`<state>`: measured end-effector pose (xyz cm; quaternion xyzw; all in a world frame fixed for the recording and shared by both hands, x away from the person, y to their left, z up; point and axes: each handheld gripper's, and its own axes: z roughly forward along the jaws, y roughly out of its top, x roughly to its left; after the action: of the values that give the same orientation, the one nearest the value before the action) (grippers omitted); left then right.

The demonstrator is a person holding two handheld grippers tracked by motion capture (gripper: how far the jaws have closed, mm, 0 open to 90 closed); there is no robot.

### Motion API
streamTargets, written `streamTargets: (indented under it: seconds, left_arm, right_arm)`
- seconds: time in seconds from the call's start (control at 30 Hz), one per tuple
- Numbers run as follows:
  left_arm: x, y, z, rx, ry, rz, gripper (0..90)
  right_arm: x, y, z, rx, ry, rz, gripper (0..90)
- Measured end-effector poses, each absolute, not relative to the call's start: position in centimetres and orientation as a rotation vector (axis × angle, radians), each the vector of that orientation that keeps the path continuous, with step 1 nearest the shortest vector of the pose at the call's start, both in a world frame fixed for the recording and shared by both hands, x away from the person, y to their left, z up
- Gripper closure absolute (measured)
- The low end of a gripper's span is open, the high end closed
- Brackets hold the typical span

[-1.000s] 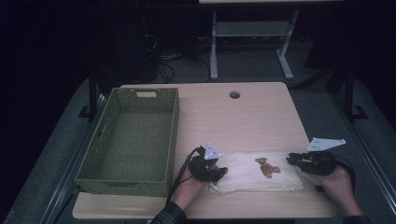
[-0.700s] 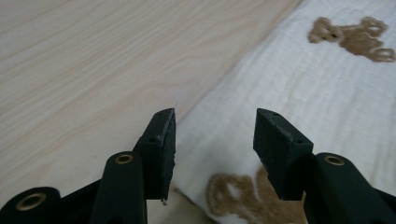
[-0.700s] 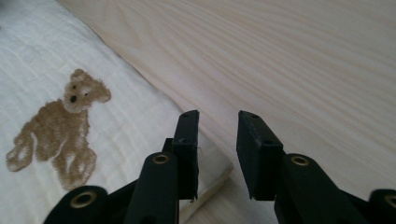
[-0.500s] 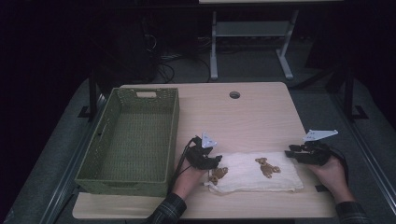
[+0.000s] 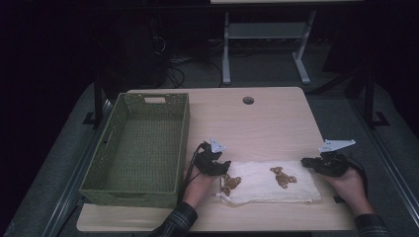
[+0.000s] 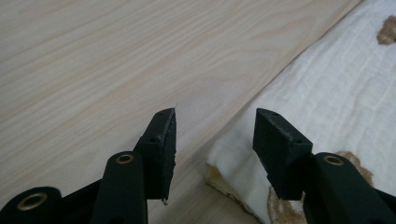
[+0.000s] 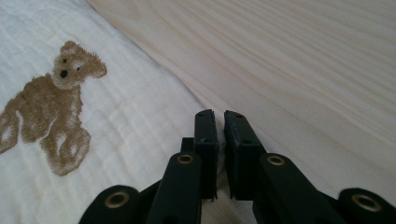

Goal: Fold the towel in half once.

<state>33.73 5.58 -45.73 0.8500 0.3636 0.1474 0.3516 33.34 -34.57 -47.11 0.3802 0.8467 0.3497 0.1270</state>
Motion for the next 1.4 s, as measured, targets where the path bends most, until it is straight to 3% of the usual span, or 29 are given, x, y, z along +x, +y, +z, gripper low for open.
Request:
streamTargets:
  seconds: [0.3,0.6,0.83,1.17,1.4]
  left_arm:
    - [33.9,5.6,-46.6,2.245,0.939,0.379,57.4]
    - [33.9,5.4,-46.4,2.26,0.899,0.277,85.0]
    - [34.3,5.2,-46.1,2.256,0.932,0.289,86.5]
    - [35.7,5.1,-44.4,2.157,0.934,0.444,86.4]
    - [35.3,5.3,-44.0,2.136,0.928,0.444,86.3]
  right_arm:
    - [33.2,-34.6,-47.2,1.071,2.459,1.019,84.0]
    - [33.0,-34.7,-47.4,1.069,2.444,1.044,86.1]
    - [33.0,-34.3,-47.2,1.079,2.428,0.991,87.3]
    - [34.8,-35.0,-45.9,1.109,2.336,1.02,87.3]
    - [34.8,-34.9,-45.6,1.09,2.328,1.057,87.2]
